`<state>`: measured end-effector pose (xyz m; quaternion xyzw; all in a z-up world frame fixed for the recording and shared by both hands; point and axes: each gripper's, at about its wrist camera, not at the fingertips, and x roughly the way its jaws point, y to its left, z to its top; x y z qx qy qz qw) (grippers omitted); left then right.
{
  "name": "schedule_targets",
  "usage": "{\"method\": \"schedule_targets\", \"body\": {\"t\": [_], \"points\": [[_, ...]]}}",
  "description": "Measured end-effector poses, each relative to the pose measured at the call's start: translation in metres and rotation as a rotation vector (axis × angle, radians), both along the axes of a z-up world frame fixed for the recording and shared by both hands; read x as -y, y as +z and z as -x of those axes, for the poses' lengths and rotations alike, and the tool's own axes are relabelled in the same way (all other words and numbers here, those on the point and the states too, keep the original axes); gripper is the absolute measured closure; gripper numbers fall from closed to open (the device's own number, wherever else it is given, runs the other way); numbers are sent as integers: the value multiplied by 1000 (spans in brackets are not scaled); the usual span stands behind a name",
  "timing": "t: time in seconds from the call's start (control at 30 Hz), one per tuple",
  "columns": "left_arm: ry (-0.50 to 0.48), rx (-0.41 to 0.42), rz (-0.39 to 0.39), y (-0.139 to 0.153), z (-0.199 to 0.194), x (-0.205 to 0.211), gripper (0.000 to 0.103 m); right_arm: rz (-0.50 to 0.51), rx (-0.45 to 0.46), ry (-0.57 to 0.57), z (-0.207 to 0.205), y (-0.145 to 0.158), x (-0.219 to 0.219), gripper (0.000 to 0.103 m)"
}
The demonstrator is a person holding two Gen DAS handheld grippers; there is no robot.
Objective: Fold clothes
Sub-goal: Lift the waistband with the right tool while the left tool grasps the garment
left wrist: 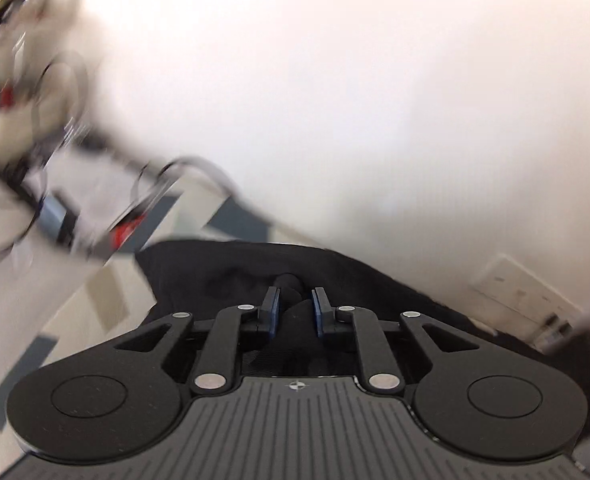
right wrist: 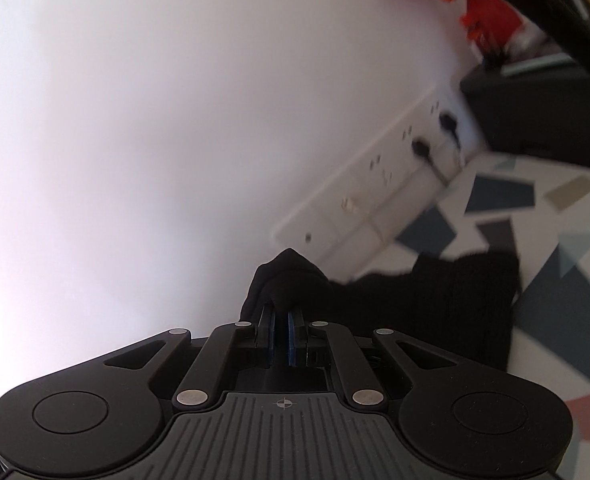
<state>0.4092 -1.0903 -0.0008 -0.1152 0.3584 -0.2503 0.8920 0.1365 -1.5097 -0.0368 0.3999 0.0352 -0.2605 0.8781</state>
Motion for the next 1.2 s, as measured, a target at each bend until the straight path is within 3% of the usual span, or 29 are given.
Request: {"method": "schedule_targets", "body": {"t": [0.03, 0.13, 0.27, 0.4, 0.53, 0.63, 0.77, 0.93, 1.0, 1.1, 1.2], "points": [[-55, 36, 1, 10, 13, 6, 86, 22, 16, -33, 11, 5, 1, 98], [-281, 19, -13, 23, 50, 28, 86, 52, 32, -141, 52, 12, 3, 98], [-539, -213, -49, -4, 86, 62, 86, 11, -33, -286, 110, -2, 8, 98], [-670, -435, -83, -52, 101, 106, 86, -117, -205, -401, 151, -49, 26, 98], [-652, -480, -228, -89, 108, 132, 85, -282, -388, -388, 163, -93, 56, 93], [-634, -493, -316, -106, 113, 142, 82, -284, -395, -397, 173, -92, 63, 81], [-589, -447, -275, -91, 115, 123, 63, -84, -355, -404, 164, -65, 69, 59], [-431, -314, -212, -64, 109, 81, 55, 29, -359, -226, 112, -61, 124, 38], [-345, -273, -209, -57, 106, 65, 48, 30, -398, -180, 83, -76, 149, 34], [-230, -240, -271, -57, 106, 47, 39, -16, -479, -150, 43, -103, 184, 33], [-142, -236, -341, -62, 110, 35, 39, -90, -542, -125, 16, -129, 207, 31]]}}
